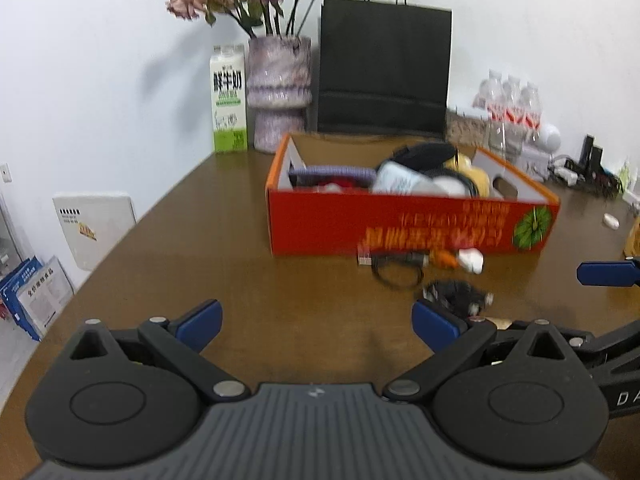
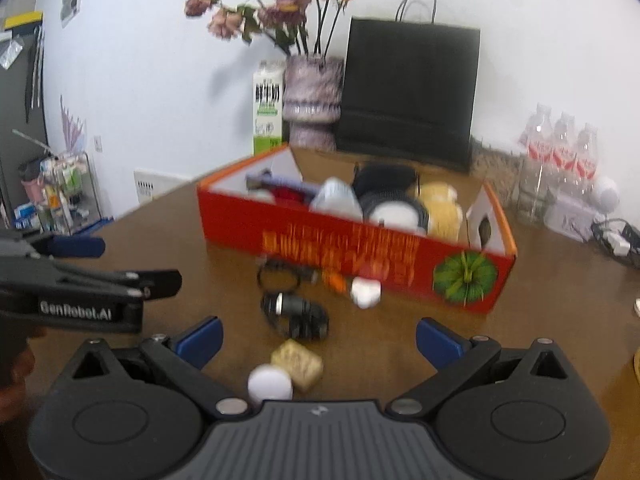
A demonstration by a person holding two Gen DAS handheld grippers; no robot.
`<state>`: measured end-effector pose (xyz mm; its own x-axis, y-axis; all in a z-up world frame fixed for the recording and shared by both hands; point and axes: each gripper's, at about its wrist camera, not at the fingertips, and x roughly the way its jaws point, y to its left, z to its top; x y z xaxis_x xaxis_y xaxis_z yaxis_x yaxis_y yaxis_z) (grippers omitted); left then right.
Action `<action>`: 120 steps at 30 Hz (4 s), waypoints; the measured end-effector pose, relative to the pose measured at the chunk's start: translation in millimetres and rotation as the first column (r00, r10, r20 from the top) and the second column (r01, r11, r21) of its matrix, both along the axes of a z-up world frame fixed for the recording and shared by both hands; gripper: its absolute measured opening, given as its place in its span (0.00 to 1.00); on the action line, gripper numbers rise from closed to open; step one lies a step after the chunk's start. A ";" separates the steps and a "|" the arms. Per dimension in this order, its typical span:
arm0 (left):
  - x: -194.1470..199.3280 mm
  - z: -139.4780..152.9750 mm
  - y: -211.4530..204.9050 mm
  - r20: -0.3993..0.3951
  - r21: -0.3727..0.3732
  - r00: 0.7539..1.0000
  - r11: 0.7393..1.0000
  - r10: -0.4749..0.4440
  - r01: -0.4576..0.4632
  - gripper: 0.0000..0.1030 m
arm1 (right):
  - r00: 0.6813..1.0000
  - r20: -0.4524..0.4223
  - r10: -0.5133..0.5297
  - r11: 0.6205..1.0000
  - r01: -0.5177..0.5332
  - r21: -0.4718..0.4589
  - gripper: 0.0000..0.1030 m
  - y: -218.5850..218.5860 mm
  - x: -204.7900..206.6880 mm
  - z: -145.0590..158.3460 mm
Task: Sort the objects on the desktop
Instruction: 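Move both grippers back from the box toward the items on the table, then grasp a white bottle cap with the right gripper while the left gripper grasps the yellow soap bar, then carry the soap bar and cap over the box and open both grippers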
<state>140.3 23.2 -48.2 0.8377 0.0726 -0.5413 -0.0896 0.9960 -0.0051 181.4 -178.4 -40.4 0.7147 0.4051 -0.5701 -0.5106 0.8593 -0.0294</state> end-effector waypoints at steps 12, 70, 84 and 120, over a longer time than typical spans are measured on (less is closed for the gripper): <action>-9.6 -19.1 3.0 -0.040 -0.011 0.999 1.000 -0.020 0.020 1.00 | 0.995 -0.083 0.048 0.998 -0.050 -0.025 0.42 13.2 -8.9 -26.7; 32.4 -24.8 -100.7 -0.082 -0.058 0.973 0.976 -0.216 0.212 0.31 | 0.998 -0.023 -0.060 0.991 0.062 0.120 0.25 -89.2 22.9 -21.7; 28.1 7.4 -87.7 0.023 -0.084 0.976 0.972 -0.217 0.218 0.31 | 0.998 0.035 -0.059 0.990 0.054 0.132 0.25 -78.4 24.9 5.4; 133.9 69.4 -21.5 0.208 -0.123 0.975 0.987 -0.079 0.106 0.31 | 0.986 0.145 -0.082 0.989 0.063 0.135 0.25 -19.2 138.1 69.8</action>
